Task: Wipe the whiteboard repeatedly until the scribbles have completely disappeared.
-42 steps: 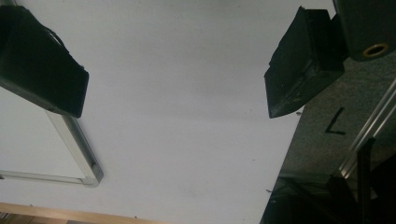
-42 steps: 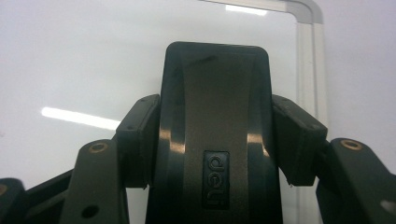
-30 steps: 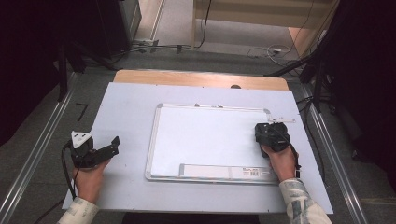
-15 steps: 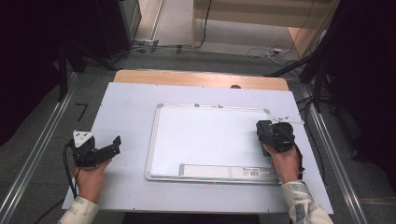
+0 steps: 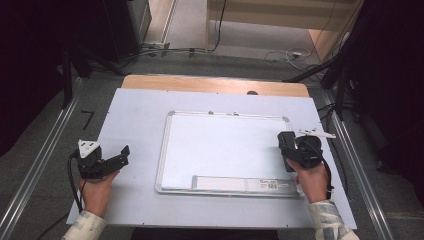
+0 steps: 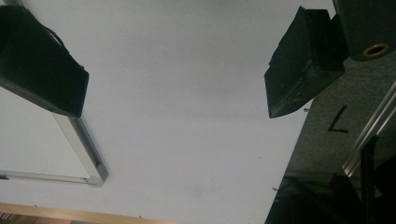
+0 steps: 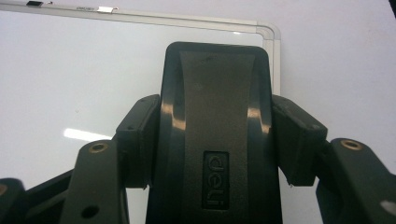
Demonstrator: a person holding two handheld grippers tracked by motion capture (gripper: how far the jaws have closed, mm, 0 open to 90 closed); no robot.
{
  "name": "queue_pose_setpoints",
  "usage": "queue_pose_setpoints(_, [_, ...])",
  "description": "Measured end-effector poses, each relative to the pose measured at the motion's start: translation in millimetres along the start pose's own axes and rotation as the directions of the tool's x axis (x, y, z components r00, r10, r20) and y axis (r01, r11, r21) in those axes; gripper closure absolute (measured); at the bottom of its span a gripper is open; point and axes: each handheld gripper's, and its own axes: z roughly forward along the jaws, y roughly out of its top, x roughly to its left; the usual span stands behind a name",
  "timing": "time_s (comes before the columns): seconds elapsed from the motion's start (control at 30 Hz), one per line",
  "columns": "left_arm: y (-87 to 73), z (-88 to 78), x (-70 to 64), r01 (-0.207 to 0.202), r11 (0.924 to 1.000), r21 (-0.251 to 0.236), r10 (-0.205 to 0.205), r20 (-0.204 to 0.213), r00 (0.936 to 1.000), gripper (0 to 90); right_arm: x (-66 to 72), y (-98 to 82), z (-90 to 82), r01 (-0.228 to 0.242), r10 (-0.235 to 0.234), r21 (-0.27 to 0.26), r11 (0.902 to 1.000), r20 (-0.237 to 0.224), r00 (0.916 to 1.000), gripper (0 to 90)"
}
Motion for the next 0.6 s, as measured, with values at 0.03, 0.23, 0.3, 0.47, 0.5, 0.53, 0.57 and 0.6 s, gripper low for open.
queue_pose_setpoints(0.03, [0.0,0.0,-0.1,0.000,1.0000,-0.001,0.000,0.000,1.0000,7.0,-0.9,-0.7,-0.5,-0.002,0.002,0.002,1.0000,0.001,1.0000,37.5])
queue_pose_setpoints(0.23, [0.0,0.5,-0.9,-0.001,1.0000,-0.002,0.001,0.001,1.0000,7.0,-4.6,-3.6,-3.6,-0.010,0.010,0.002,0.9999,0.006,0.9999,37.5])
queue_pose_setpoints(0.3, [0.1,-0.1,-0.7,-0.002,1.0000,-0.001,0.002,0.001,1.0000,7.0,-5.3,-4.3,-4.2,-0.010,0.010,0.001,0.9999,0.009,0.9999,37.5])
queue_pose_setpoints(0.47, [0.0,-0.1,-0.4,-0.001,1.0000,-0.001,0.001,0.001,1.0000,7.0,-7.5,-4.9,-5.8,-0.016,0.016,-0.001,0.9999,0.012,0.9998,37.5])
queue_pose_setpoints(0.5, [0.0,-0.1,-0.6,0.000,1.0000,-0.001,0.000,0.000,1.0000,7.0,-7.6,-5.0,-6.1,-0.017,0.017,-0.001,0.9999,0.011,0.9998,37.5])
queue_pose_setpoints(0.53, [0.0,-0.1,-0.6,0.000,1.0000,-0.001,0.000,0.000,1.0000,7.0,-7.8,-5.2,-6.2,-0.016,0.016,-0.002,0.9999,0.011,0.9998,37.5])
queue_pose_setpoints(0.57, [-0.1,0.2,-0.9,0.000,1.0000,-0.003,0.000,0.000,1.0000,7.0,-7.8,-5.2,-6.3,-0.015,0.015,-0.002,0.9999,0.011,0.9998,37.5])
queue_pose_setpoints(0.6, [0.0,0.3,-1.0,0.000,1.0000,-0.003,0.000,0.000,1.0000,7.0,-7.8,-5.3,-6.2,-0.016,0.016,-0.002,0.9999,0.010,0.9998,37.5])
